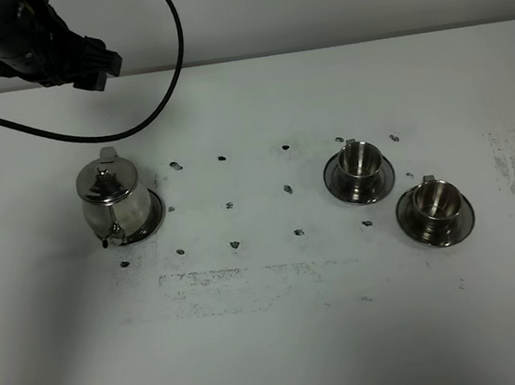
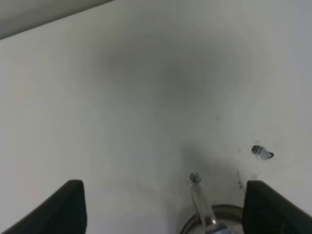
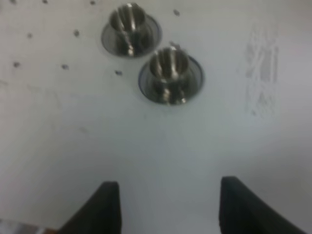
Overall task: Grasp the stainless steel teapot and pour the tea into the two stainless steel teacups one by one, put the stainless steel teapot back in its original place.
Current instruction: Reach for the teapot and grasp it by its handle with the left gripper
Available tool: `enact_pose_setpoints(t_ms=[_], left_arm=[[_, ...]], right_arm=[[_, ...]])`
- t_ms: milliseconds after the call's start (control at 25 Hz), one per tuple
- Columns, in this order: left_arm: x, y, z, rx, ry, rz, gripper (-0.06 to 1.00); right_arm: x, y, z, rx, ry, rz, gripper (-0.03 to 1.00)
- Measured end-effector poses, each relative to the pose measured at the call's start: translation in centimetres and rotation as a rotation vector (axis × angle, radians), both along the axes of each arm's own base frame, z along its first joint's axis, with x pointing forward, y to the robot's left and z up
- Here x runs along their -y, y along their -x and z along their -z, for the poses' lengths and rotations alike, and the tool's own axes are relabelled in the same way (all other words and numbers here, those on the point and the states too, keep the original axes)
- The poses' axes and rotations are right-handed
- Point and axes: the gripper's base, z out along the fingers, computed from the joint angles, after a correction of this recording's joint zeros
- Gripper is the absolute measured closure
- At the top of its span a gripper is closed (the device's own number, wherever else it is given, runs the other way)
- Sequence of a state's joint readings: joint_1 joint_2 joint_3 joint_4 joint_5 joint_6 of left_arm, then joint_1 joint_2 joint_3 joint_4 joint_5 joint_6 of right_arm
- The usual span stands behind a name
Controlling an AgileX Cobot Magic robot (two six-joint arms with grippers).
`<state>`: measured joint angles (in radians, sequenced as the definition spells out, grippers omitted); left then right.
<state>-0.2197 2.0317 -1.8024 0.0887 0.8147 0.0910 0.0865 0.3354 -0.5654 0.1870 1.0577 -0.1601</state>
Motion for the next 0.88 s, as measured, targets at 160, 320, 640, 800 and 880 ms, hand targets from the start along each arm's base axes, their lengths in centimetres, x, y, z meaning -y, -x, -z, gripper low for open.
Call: enact_pose_setpoints(t_ms=[160,320,640,800,880], left_arm=[[0.5,-0.4,0.2,-0.022,-0.005,0.006,0.30],[0.9,-0.7,0.5,-0.024,0.003,0.011,0.30],[1.0,-0.8,0.7,-0.026,0.001,0.025,0.30],[1.0,-0.9,0.7,-0.021,-0.001,0.030,0.30],[1.0,-0.9,0.7,-0.016,-0.001,0.032,0.30]], right_arm=[[0.4,1.9,0.8,0.026,0.028,0.011,0.58],[0.8,3.9,1.1,0.139,0.035,0.033,0.63],[1.8,5.4,1.3,0.220,-0.025,0.190,0.71],[2.1,5.3,1.2,0.219,-0.041,0.233,0.74],[2.0,5.4,1.2,0.217,-0.051,0.233,0.75]])
